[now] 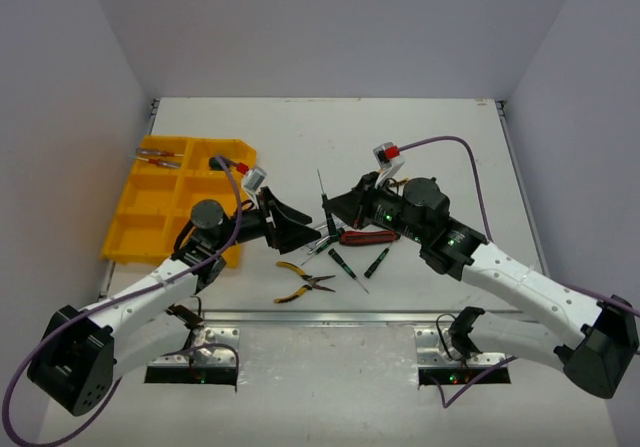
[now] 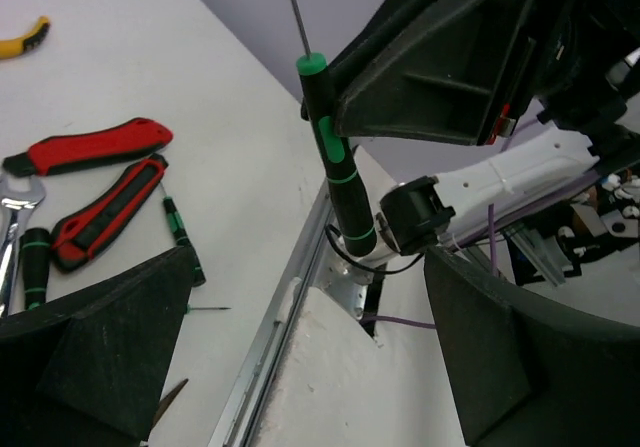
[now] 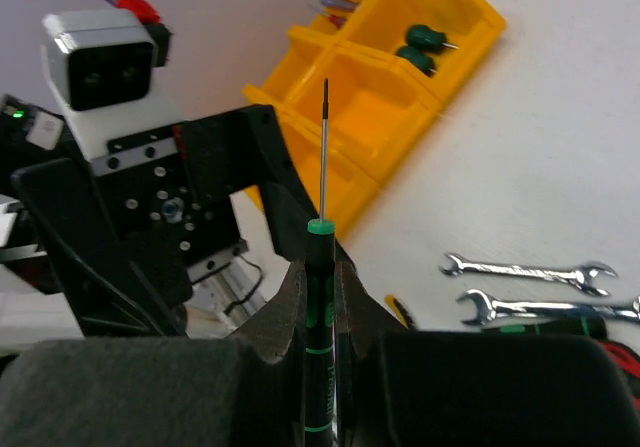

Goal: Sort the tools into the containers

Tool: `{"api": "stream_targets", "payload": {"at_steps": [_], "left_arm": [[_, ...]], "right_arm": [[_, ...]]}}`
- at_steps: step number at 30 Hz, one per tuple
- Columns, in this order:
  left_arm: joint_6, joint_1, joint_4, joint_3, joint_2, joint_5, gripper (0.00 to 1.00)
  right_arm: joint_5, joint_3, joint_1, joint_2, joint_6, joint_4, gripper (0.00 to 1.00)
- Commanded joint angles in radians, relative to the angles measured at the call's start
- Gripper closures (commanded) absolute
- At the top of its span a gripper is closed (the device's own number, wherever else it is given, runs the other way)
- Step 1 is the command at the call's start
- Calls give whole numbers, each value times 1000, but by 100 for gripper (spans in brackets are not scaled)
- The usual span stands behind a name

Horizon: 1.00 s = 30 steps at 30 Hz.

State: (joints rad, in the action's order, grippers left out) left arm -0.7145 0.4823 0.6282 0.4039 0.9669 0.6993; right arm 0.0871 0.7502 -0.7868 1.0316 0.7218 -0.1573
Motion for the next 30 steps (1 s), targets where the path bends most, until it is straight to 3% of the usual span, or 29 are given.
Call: {"api": "stream_targets", "payload": {"at_steps": [1,9,15,19,20,22,23,25,27,28,30], "left_arm": [[19,48,189,43,24,-2,7],[-6,92,286,58,64,-26,37],[-1,114,290,62,72,-79,95],[12,114,223,65,49,-154,100],[22,114,186,71,39,-193,100],[39,114,57,103,24,-293,100],[47,114,-32,129,18,-369,100],[61,109,-230,175,24,-554,100],[60,92,-357,254,38,-680,100],[56,74,-415,279,55,-714,100],[38,-20,-716,409,148,-892,100]], "right_arm": [[156,20,3,25,40,-180,100],[208,17,3,56,89,-247,100],[230,4,2,78,114,-280,100],[214,-2,1,77,98,-265,98],[205,-2,1,75,89,-259,82],[83,30,3,68,56,-139,20],[-28,70,7,68,29,-29,2],[-214,162,24,76,13,202,1],[-368,176,82,62,33,290,1],[-367,158,102,48,39,297,1],[-356,85,204,-26,70,330,1]]}}
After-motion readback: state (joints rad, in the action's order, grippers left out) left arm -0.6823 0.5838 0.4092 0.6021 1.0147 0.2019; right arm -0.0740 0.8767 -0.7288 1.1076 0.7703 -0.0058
